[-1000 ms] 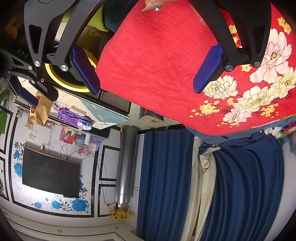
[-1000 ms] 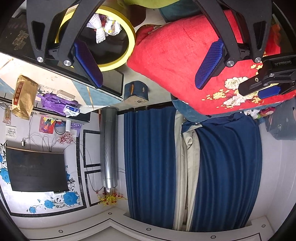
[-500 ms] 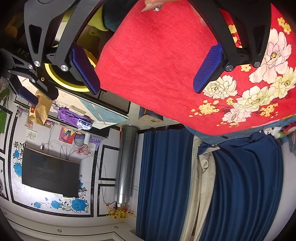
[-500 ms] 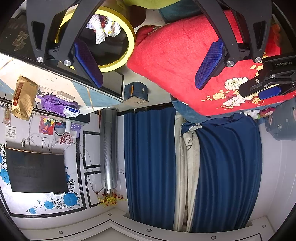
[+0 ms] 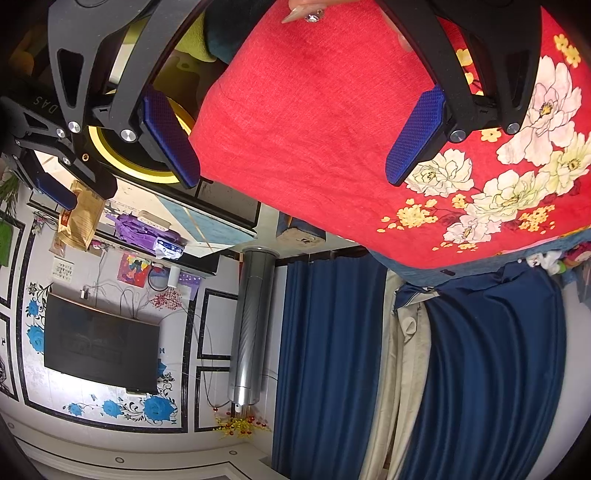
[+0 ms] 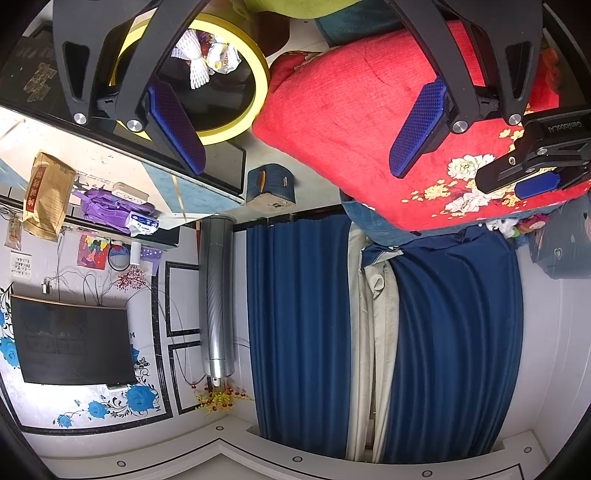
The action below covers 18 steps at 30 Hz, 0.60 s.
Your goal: Collect trash
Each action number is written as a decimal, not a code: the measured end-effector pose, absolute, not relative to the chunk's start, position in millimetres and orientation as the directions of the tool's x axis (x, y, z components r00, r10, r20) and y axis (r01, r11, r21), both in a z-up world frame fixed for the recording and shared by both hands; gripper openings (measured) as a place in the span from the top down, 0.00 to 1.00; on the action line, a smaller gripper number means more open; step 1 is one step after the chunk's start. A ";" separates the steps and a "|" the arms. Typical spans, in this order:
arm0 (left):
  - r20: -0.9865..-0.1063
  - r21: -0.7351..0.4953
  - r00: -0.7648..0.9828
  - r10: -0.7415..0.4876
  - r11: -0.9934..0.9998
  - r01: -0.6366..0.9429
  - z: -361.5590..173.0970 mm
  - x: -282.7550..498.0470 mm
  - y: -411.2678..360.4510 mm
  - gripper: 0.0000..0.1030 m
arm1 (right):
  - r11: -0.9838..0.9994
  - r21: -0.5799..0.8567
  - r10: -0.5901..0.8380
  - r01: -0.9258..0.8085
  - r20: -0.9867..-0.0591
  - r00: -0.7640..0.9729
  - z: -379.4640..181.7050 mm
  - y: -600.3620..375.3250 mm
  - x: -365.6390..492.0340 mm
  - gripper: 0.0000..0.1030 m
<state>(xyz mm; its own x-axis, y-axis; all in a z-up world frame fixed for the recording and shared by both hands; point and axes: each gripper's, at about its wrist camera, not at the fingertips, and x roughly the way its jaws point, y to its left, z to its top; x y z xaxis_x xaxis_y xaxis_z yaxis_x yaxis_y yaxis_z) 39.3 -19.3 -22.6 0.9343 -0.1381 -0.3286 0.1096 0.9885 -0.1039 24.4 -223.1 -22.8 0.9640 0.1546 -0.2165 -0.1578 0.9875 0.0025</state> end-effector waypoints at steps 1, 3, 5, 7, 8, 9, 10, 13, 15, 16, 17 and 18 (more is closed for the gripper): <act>-0.329 -0.104 0.934 -0.138 0.989 0.110 -22.7 39.2 -19.4 0.10 | 0.987 0.003 0.155 -0.158 -0.218 0.964 -22.7 -223.1 24.6 0.06; -0.331 -0.102 0.934 -0.138 0.989 0.110 -22.4 40.2 -18.6 0.10 | 0.987 0.005 0.155 -0.158 -0.223 0.962 -25.4 -222.2 23.7 0.06; -0.329 -0.104 0.934 -0.138 0.989 0.110 -22.2 40.1 -18.6 0.10 | 0.988 0.006 0.155 -0.157 -0.225 0.962 -27.6 -221.6 24.6 0.06; -0.330 -0.104 0.934 -0.139 0.988 0.110 -22.4 40.4 -18.5 0.10 | 0.987 0.006 0.155 -0.158 -0.227 0.961 -28.7 -221.5 24.0 0.06; -0.331 -0.103 0.934 -0.138 0.989 0.109 -22.4 40.1 -18.8 0.10 | 0.987 0.005 0.155 -0.158 -0.226 0.962 -27.3 -221.8 24.8 0.06; -0.332 -0.104 0.933 -0.137 0.989 0.109 -22.6 40.7 -18.3 0.10 | 0.987 0.004 0.155 -0.158 -0.225 0.962 -28.2 -221.7 23.8 0.06; -0.334 -0.103 0.933 -0.136 0.989 0.107 -22.7 41.6 -17.6 0.10 | 0.987 0.006 0.157 -0.159 -0.225 0.962 -27.1 -221.8 25.0 0.06; -0.334 -0.098 0.935 -0.119 0.991 0.091 -22.8 44.2 -15.5 0.10 | 0.988 0.005 0.154 -0.157 -0.226 0.962 -27.0 -221.7 25.1 0.06; -0.337 -0.102 0.934 -0.118 0.991 0.088 -23.3 44.6 -16.5 0.10 | 0.987 0.007 0.155 -0.158 -0.227 0.961 -26.9 -221.8 25.3 0.06; -0.345 -0.109 0.931 -0.120 0.990 0.087 -24.3 46.4 -15.9 0.10 | 0.988 0.007 0.153 -0.156 -0.229 0.961 -27.9 -222.2 24.7 0.06; -0.356 -0.115 0.927 -0.122 0.990 0.086 -25.3 48.6 -15.5 0.10 | 0.988 0.006 0.151 -0.154 -0.232 0.961 -29.0 -222.5 24.1 0.06; -0.367 -0.120 0.923 -0.119 0.990 0.080 -26.4 50.8 -15.6 0.10 | 0.988 0.006 0.149 -0.152 -0.234 0.961 -29.7 -223.4 24.0 0.06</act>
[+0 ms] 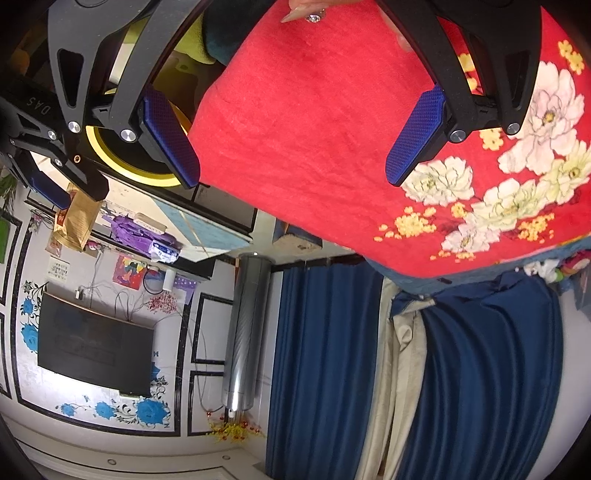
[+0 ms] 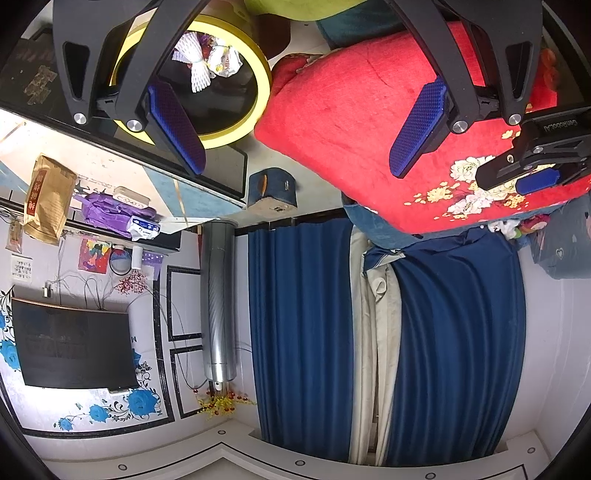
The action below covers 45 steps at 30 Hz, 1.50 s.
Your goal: Collect trash
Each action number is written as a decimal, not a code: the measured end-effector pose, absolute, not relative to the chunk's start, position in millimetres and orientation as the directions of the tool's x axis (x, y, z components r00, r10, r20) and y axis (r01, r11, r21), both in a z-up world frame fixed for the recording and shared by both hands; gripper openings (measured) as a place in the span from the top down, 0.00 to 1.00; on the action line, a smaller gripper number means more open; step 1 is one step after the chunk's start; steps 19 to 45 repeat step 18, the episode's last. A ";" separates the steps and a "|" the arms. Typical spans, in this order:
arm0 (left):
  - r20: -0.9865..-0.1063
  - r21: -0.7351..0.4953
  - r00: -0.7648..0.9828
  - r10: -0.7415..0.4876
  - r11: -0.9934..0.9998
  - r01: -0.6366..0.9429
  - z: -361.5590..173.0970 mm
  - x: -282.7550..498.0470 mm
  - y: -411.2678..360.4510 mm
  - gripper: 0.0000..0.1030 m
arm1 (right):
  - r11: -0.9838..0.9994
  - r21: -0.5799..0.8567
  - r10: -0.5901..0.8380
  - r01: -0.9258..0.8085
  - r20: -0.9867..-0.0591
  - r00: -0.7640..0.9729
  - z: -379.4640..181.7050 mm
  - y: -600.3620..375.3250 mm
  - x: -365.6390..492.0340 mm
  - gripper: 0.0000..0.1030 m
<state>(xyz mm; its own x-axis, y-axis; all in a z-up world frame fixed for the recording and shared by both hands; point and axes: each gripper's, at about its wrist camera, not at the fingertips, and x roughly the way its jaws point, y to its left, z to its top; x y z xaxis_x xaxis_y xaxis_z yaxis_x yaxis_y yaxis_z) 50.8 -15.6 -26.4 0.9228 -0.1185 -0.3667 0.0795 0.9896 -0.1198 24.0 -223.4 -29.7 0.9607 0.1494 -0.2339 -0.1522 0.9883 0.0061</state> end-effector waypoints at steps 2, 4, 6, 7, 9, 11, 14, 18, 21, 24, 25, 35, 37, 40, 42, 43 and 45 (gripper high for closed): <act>-0.388 -0.119 0.915 -0.108 0.991 0.067 -28.9 53.1 -16.5 0.10 | 0.989 0.004 0.147 -0.150 -0.240 0.960 -32.2 -223.2 22.2 0.06; -0.398 -0.125 0.910 -0.120 0.989 0.076 -30.0 54.0 -16.4 0.10 | 0.988 0.001 0.151 -0.155 -0.243 0.958 -32.0 -223.1 22.3 0.06; -0.401 -0.130 0.908 -0.123 0.989 0.076 -30.0 54.4 -15.6 0.10 | 0.987 -0.003 0.154 -0.160 -0.245 0.957 -31.2 -221.4 23.0 0.06; -0.407 -0.140 0.905 -0.123 0.988 0.072 -29.6 55.4 -12.3 0.10 | 0.985 -0.005 0.165 -0.172 -0.243 0.956 -30.3 -219.6 22.4 0.06; -0.424 -0.155 0.900 -0.104 0.987 0.041 -28.3 56.1 -3.2 0.10 | 0.978 -0.013 0.197 -0.206 -0.242 0.950 -25.5 -210.2 23.2 0.06; -0.453 -0.166 0.891 -0.034 0.985 -0.047 -22.5 59.4 26.9 0.10 | 0.960 -0.016 0.265 -0.278 -0.257 0.930 -16.9 -191.1 30.1 0.06; -0.492 -0.208 0.862 0.122 0.945 -0.252 -13.6 53.1 107.2 0.10 | 0.895 0.006 0.423 -0.446 -0.326 0.846 -7.4 -132.2 48.0 0.06; -0.560 -0.168 0.711 0.425 0.782 -0.600 -20.4 8.4 247.9 0.10 | 0.719 0.095 0.611 -0.688 -0.559 0.561 -19.3 7.9 70.0 0.06; -0.560 -0.168 0.711 0.425 0.782 -0.600 -20.4 8.4 247.9 0.10 | 0.719 0.095 0.611 -0.688 -0.559 0.561 -19.3 7.9 70.0 0.06; -0.560 -0.168 0.711 0.425 0.782 -0.600 -20.4 8.4 247.9 0.10 | 0.719 0.095 0.611 -0.688 -0.559 0.561 -19.3 7.9 70.0 0.06; -0.560 -0.168 0.711 0.425 0.782 -0.600 -20.4 8.4 247.9 0.10 | 0.719 0.095 0.611 -0.688 -0.559 0.561 -19.3 7.9 70.0 0.06; -0.560 -0.168 0.711 0.425 0.782 -0.600 -20.4 8.4 247.9 0.10 | 0.719 0.095 0.611 -0.688 -0.559 0.561 -19.3 7.9 70.0 0.06; -0.560 -0.168 0.711 0.425 0.782 -0.600 -20.4 8.4 247.9 0.10 | 0.719 0.095 0.611 -0.688 -0.559 0.561 -19.3 7.9 70.0 0.06; -0.560 -0.168 0.711 0.425 0.782 -0.600 -20.4 8.4 247.9 0.10 | 0.719 0.095 0.611 -0.688 -0.559 0.561 -19.3 7.9 70.0 0.06; -0.560 -0.168 0.711 0.425 0.782 -0.600 -20.4 8.4 247.9 0.10 | 0.719 0.095 0.611 -0.688 -0.559 0.561 -19.3 7.9 70.0 0.06; -0.560 -0.168 0.711 0.425 0.782 -0.600 -20.4 8.4 247.9 0.10 | 0.719 0.095 0.611 -0.688 -0.559 0.561 -19.3 7.9 70.0 0.06; -0.560 -0.168 0.711 0.425 0.782 -0.600 -20.4 8.4 247.9 0.10 | 0.719 0.095 0.611 -0.688 -0.559 0.561 -19.3 7.9 70.0 0.06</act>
